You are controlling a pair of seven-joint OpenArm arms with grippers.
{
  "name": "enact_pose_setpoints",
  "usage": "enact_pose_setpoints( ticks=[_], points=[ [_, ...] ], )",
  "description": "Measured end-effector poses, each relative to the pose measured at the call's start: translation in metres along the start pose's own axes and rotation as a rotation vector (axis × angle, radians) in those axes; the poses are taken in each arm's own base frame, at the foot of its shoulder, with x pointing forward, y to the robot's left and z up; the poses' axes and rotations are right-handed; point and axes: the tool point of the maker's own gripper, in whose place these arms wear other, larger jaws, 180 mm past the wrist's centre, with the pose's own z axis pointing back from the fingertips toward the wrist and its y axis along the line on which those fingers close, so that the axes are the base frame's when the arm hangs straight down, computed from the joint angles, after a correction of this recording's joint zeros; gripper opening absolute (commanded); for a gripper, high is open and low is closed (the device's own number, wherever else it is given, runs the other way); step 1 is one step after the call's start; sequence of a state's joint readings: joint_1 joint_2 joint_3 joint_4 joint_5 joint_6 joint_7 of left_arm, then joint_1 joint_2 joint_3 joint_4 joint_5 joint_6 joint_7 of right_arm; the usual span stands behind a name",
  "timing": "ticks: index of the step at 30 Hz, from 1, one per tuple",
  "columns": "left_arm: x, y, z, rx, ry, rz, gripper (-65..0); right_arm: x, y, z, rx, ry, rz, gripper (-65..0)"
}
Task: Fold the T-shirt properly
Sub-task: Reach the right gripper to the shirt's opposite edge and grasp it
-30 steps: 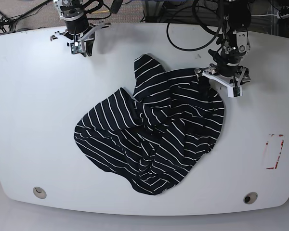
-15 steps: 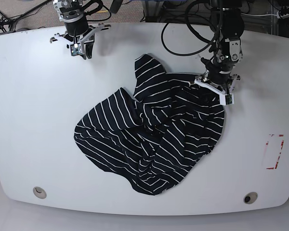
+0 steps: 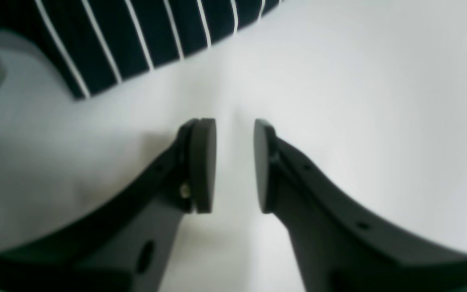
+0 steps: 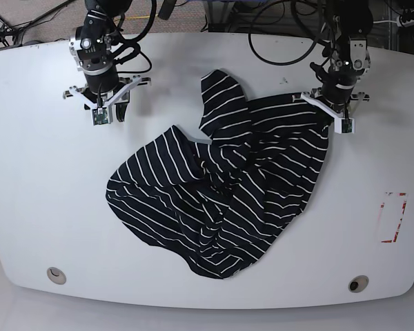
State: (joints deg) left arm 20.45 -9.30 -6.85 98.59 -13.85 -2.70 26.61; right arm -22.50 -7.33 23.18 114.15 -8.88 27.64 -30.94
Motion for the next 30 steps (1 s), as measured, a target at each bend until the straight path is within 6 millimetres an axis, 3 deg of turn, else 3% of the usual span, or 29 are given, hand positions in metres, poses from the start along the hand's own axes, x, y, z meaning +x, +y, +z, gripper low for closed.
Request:
enact_pose_setpoints(
  ticks=[3, 9, 15, 21, 26, 30],
  points=[
    [-0.001, 0.015, 0.010, 0.019, 0.008, -0.029, -65.0, 0.019, -0.003, -0.011, -0.001, -0.002, 0.010, -38.7],
    [0.002, 0.070, 0.033, 0.108, 0.002, -0.082, -65.0, 0.070, 0.006, -0.031, 0.050, -0.011, 0.080, -38.2],
    [0.004, 0.096, 0.048, 0.118, -0.001, -0.121, -65.0, 0.103, 0.019, -0.048, 0.098, -0.040, 0.112, -37.9],
    [-0.008, 0.121, 0.066, 0.169, 0.036, -0.127, -65.0, 0.111, 0.024, -0.091, 0.157, 0.010, 0.091, -23.8],
    [-0.011, 0.139, 0.075, 0.223, 0.057, -0.143, -65.0, 0.112, 0.026, -0.128, 0.209, 0.080, 0.076, -23.1],
    [-0.012, 0.147, 0.082, 0.240, 0.051, -0.126, -65.0, 0.126, 0.030, -0.147, 0.250, 0.060, 0.058, -23.1]
  ],
)
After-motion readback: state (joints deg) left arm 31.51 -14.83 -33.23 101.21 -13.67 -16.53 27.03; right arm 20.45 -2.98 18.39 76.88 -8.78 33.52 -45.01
